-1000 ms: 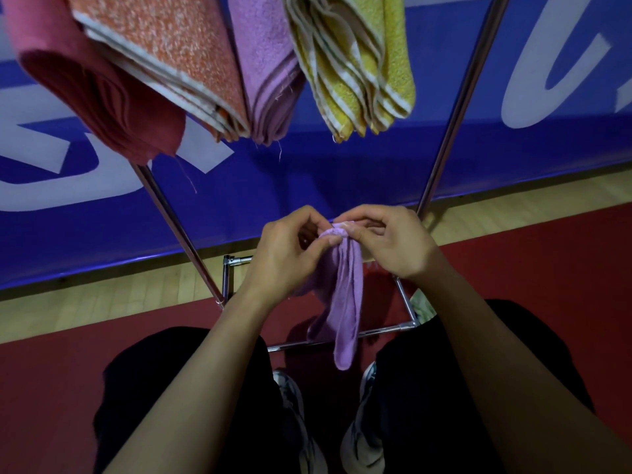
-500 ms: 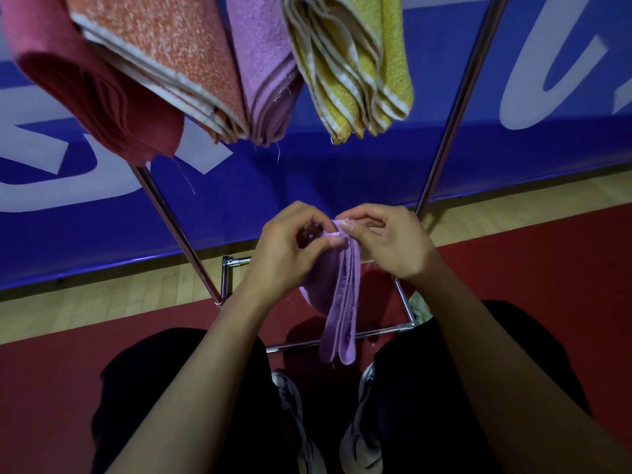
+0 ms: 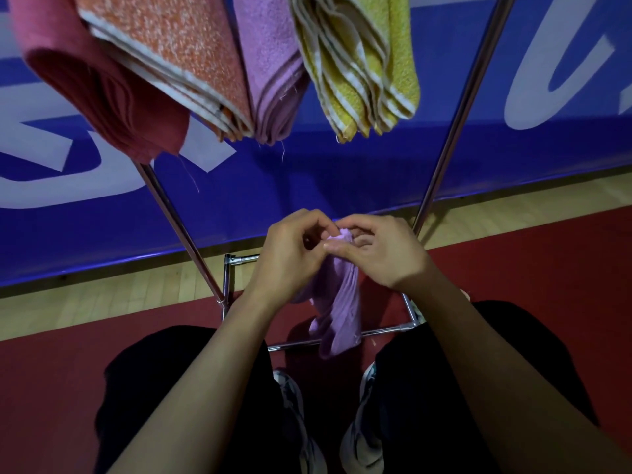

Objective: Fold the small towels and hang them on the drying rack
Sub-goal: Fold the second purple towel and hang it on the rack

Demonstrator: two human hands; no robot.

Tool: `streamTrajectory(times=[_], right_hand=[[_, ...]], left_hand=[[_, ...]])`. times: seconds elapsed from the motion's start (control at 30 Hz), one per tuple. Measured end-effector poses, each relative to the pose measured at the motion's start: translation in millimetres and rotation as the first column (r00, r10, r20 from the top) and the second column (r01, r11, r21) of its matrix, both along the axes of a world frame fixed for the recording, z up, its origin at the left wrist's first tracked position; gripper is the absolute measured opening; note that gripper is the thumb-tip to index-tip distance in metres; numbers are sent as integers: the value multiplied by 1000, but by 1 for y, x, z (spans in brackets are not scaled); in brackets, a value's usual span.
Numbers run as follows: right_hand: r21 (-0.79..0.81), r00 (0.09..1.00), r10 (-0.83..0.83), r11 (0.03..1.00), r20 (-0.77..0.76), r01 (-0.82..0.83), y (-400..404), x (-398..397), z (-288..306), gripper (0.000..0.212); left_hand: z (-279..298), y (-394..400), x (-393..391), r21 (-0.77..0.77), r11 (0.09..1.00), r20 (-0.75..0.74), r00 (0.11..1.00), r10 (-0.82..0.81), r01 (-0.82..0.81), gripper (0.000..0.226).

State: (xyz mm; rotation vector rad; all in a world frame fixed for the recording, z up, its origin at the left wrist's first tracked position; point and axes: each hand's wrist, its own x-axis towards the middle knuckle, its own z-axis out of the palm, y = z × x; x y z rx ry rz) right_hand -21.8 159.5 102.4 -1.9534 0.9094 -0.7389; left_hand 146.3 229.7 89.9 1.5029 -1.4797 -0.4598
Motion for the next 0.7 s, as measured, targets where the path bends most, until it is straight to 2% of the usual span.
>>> streamTrajectory(times=[0.17,0.27,0.33,0.4,0.47,0.53,0.6,0.7], right_hand=[[-6,999,-43,999,-13,43,-5,-2,2,20],[-32,999,-48,998,-23,48,-10,-6,-1,15],[-54,997,-74,996,-25,73,-14,-9,-2,13],[-92,992,-114,990,-53,108,-20,-16,-2,12],[-163,984,-136,980,-115,116,-23,-22,0,10],[-231,977,-139,968,-159,100,-23,-25,-1,10],[-300,976,-127,951,-176,70,-24,-25,-5,11],[-377,975,-164,921,-149,97,-32,-28,-9,13]], left_hand=[[3,-1,-1,32,999,-28,1000,-7,8,20],[0,-2,2,136,990,-60,997,-40,48,30],[-6,-3,12,302,950,102,988,-118,82,35],[-9,-1,17,511,855,305,913,-272,84,36],[-8,0,16,612,791,392,856,-336,30,38],[-7,-1,16,593,805,445,840,-310,-17,47],[-4,-2,17,504,863,525,805,-276,-33,50],[-3,0,19,225,973,611,784,-108,-42,56]])
